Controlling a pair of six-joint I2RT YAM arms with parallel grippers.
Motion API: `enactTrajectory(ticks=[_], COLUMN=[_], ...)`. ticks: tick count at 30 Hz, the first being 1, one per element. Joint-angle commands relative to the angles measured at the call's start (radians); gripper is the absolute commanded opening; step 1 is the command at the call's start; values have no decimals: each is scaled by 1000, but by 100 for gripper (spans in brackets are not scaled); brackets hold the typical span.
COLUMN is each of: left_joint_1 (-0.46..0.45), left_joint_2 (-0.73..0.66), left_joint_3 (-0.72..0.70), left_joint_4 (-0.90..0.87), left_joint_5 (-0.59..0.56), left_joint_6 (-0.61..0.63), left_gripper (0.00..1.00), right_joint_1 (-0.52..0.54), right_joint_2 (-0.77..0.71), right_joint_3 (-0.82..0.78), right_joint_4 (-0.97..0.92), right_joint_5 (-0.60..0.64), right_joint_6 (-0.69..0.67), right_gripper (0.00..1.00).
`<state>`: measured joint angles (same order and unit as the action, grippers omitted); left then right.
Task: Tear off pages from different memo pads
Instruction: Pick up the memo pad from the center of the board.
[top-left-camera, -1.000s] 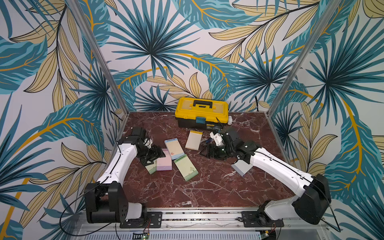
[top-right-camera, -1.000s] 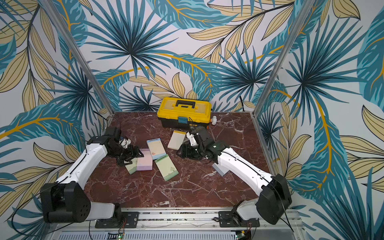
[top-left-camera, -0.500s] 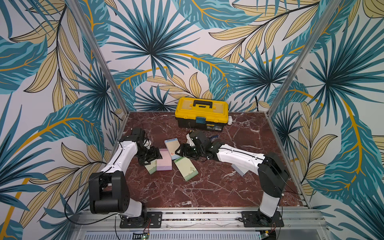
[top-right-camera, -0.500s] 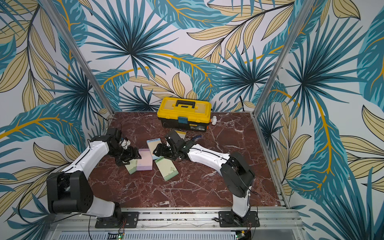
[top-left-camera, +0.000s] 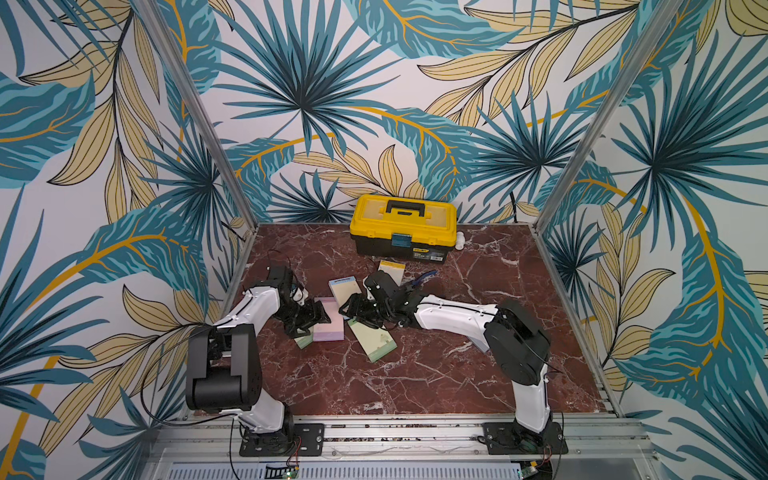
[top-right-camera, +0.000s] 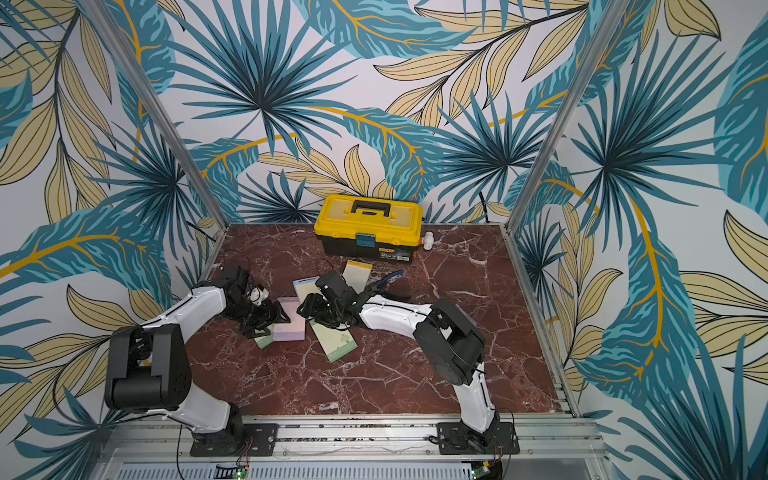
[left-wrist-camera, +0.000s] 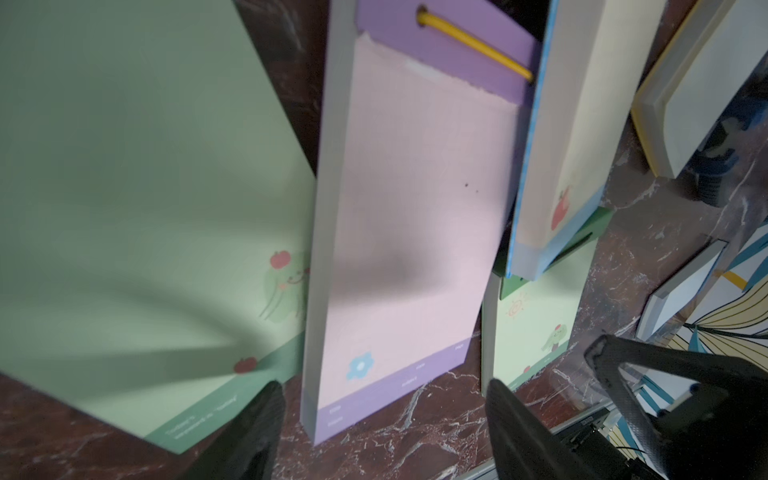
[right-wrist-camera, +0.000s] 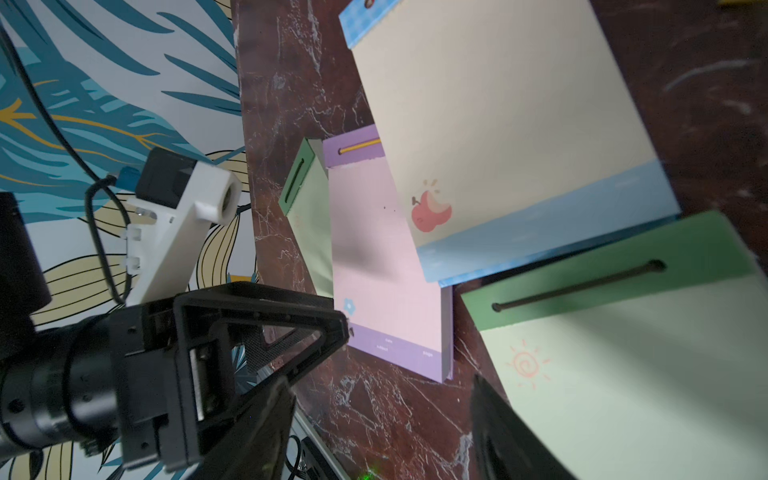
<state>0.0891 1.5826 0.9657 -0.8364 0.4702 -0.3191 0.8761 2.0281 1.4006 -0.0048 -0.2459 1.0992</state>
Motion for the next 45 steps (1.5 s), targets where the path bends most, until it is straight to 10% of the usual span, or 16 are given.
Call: enactTrajectory(ticks=[1,45], left_joint_1=[10,10], left_joint_2=[4,76], left_joint_3=[-13,2], left_joint_4=[41,65], left_joint_5=[-3,118], left_joint_6=[-4,84], left_gripper=[78,60], right_joint_1=[4,86], right_joint_2=[27,213], right_joint_3=[19,-132], right_joint_4=[44,521], right_joint_5=[-12,58], right_joint_6=[30,323], right_gripper=[68,86])
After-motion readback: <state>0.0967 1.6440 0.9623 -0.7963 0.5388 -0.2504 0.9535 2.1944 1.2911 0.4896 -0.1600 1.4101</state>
